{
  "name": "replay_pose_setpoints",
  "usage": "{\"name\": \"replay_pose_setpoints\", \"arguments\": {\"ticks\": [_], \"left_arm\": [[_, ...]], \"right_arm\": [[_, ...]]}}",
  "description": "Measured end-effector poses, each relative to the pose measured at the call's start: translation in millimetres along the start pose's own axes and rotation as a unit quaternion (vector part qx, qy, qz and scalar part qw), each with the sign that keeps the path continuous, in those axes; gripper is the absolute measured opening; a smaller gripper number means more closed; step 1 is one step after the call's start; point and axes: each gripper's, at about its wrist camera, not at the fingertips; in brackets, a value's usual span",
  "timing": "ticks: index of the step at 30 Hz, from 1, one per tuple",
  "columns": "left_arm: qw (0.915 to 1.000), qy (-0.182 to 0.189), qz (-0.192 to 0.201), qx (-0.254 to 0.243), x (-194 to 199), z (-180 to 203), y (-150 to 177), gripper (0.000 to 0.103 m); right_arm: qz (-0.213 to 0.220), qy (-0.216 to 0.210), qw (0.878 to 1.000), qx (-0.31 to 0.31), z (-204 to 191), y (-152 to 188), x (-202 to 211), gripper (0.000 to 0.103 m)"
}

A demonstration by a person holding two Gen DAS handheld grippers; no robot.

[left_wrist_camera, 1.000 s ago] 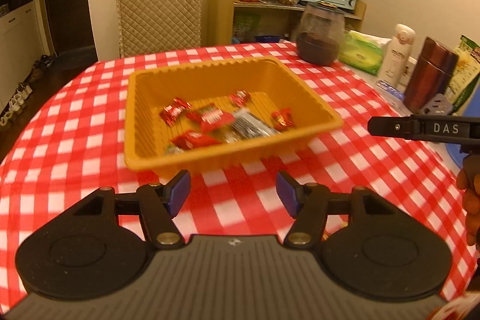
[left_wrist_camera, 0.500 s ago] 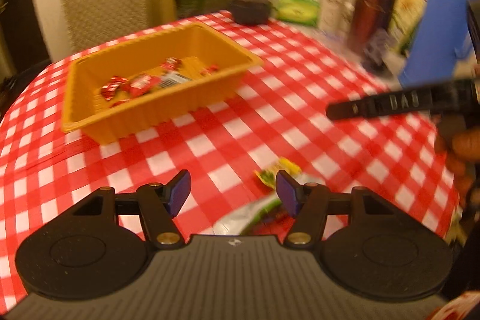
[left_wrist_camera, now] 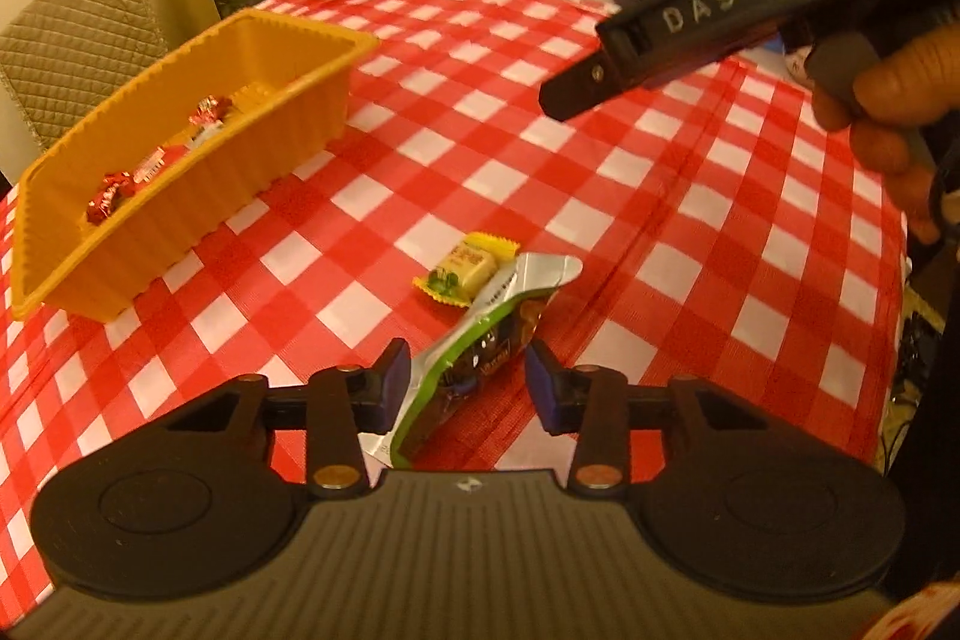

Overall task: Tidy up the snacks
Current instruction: 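Move both open tools back from the tray toward the green-wrapped packet, then close the left gripper on the green-and-clear wrapped packet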

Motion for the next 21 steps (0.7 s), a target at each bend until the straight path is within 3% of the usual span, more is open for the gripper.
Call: {"name": "replay_pose_setpoints", "arguments": {"ticks": [5, 10, 13, 16, 18, 21], "left_arm": [[0.9999, 0.002, -0.008, 0.011, 1, -3, 4, 0.022], [0.9961, 0.016, -0.015, 0.086, 14, -23, 17, 0.020], [0.9846, 0.048, -0.011, 0.168, 22, -47, 27, 0.017], [0.9634, 0.083, -0.002, 0.255, 27, -75, 38, 0.016], [0.9550, 0.082, 0.003, 0.285, 28, -86, 43, 0.016], [0.9506, 0.070, 0.013, 0.302, 31, -96, 48, 0.017]], "right_arm": [[-0.006, -0.001, 1.000, 0.004, -2, 1, -4, 0.076], [-0.012, -0.008, 1.000, 0.014, -10, 2, -7, 0.076], [-0.013, -0.012, 1.000, 0.019, -16, 3, -7, 0.076], [-0.014, -0.016, 0.999, 0.024, -22, 3, -7, 0.076], [-0.015, -0.018, 0.999, 0.027, -26, 3, -9, 0.076], [-0.018, -0.019, 0.999, 0.032, -32, 4, -12, 0.076]]}}
Point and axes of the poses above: each gripper's, at about its wrist camera, not at the fingertips, and x roughly against the way its jaws point, z to its right, y to its underside, and after that the axes turned 1 degree about -z, right-handed
